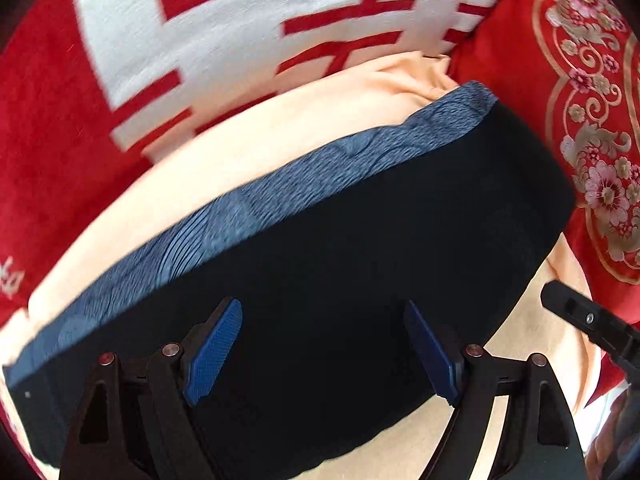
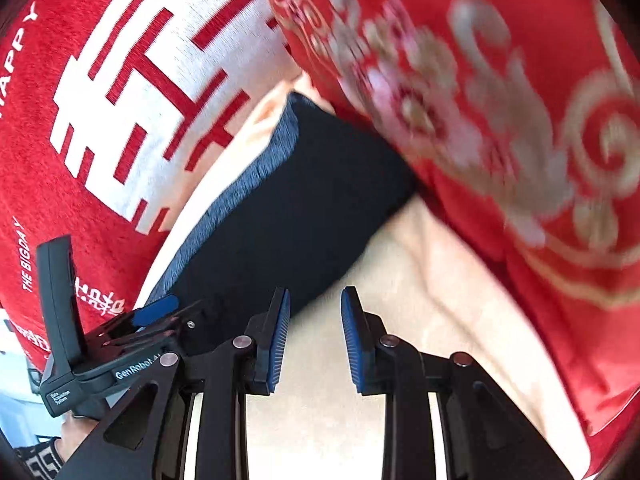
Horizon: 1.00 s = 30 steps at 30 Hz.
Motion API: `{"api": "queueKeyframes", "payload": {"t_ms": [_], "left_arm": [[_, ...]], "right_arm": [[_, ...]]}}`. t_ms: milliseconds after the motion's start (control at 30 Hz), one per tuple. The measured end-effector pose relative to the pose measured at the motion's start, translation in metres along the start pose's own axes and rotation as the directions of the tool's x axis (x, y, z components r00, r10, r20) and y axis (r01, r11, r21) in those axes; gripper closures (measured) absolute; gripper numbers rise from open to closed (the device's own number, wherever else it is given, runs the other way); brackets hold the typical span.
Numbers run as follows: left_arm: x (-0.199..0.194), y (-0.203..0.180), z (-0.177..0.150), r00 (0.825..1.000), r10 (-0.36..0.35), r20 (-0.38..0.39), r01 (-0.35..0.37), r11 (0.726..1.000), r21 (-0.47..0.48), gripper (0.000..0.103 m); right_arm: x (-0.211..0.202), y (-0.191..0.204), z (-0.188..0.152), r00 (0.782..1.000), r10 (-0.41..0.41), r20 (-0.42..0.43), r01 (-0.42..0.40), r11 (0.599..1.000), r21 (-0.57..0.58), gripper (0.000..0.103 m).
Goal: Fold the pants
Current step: 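Lift the trouser end with both tools and fold it over onto the waistband half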
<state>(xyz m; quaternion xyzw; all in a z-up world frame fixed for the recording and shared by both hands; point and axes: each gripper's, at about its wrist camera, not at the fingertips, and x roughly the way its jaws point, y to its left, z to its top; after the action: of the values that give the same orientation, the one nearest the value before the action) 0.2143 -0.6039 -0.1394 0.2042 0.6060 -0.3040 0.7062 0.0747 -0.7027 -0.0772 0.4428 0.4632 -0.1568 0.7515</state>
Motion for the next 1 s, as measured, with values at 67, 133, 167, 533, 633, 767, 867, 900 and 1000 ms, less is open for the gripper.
{"api": "queueKeyframes", "payload": {"t_ms": [67, 133, 167, 533, 633, 767, 867, 900, 1000], "left_arm": [[0.000, 0.003, -0.002, 1.000, 0.001, 0.000, -0.001, 1.000, -0.019, 0.019], [-0.005, 0.008, -0.010, 1.000, 0.009, 0.004, -0.009, 1.000, -0.030, 0.019], [-0.012, 0.009, -0.021, 1.000, 0.013, 0.007, -0.013, 0.999, -0.033, 0.019], [-0.033, 0.020, -0.065, 0.997, 0.068, 0.025, -0.065, 0.992, -0.112, 0.018], [-0.033, 0.023, -0.073, 0.995, 0.090, 0.047, -0.084, 0.989, -0.119, 0.012], [-0.027, 0.030, -0.075, 0.997, 0.067, 0.040, -0.060, 0.984, -0.170, 0.011], [-0.030, 0.030, -0.079, 0.996, 0.073, 0.048, -0.064, 0.984, -0.164, 0.011], [-0.028, 0.030, -0.079, 0.996, 0.072, 0.051, -0.063, 0.984, -0.165, 0.011], [-0.017, 0.027, -0.074, 0.996, 0.069, 0.060, -0.058, 0.984, -0.169, 0.011]], "right_arm": [[0.002, -0.003, -0.005, 1.000, 0.012, -0.014, -0.012, 1.000, 0.006, 0.070], [0.004, -0.008, -0.008, 0.999, 0.037, -0.025, -0.036, 0.999, 0.026, 0.060], [0.003, -0.010, -0.011, 0.998, 0.052, -0.028, -0.051, 0.998, 0.039, 0.057], [0.012, -0.035, -0.030, 0.978, 0.206, 0.018, -0.205, 0.953, 0.222, 0.057], [0.012, -0.035, -0.027, 0.972, 0.229, 0.047, -0.233, 0.944, 0.233, 0.057], [0.023, -0.031, -0.017, 0.963, 0.258, 0.072, -0.268, 0.937, 0.226, 0.057], [0.033, -0.025, -0.006, 0.953, 0.282, 0.113, -0.300, 0.931, 0.208, 0.057], [0.035, -0.023, -0.004, 0.952, 0.281, 0.122, -0.301, 0.932, 0.203, 0.057], [0.043, -0.010, 0.006, 0.948, 0.271, 0.167, -0.300, 0.935, 0.187, 0.050]]}}
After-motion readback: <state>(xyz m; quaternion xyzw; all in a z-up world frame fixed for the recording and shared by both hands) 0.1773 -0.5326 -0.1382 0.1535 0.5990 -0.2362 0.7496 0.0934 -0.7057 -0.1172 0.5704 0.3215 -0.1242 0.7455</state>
